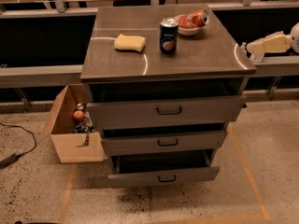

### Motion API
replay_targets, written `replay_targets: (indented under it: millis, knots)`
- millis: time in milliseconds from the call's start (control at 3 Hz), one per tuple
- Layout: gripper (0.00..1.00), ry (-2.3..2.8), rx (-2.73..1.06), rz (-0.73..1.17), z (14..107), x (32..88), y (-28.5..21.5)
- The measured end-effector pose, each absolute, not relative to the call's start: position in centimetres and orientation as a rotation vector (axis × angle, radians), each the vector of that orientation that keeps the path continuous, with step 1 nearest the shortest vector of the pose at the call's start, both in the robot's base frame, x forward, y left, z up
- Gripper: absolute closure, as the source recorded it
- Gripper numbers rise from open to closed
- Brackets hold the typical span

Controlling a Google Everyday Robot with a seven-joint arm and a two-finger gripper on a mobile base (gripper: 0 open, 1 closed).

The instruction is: Pick coke can from paper bowl and place on counter

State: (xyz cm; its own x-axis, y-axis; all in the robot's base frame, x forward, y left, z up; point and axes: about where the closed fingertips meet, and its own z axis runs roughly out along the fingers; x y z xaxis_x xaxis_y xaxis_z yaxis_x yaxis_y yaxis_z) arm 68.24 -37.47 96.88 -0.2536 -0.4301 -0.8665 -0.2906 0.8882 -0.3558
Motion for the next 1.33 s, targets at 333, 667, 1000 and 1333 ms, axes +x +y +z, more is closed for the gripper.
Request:
replay_targets:
  millis: [333, 667, 1000, 1333]
  knots:
    - [0.00, 1.816, -0.512, -0.100, 96.9, 71.8, -37.7]
    - [0.00, 1.785, -0.498, -0.046, 97.2, 75.2, -37.6]
    - [0.00, 1.755, -0.515, -0.009, 97.4, 78.3, -37.0]
    - [0.00, 1.731, -0.551, 0.026, 97.7, 80.8, -35.7]
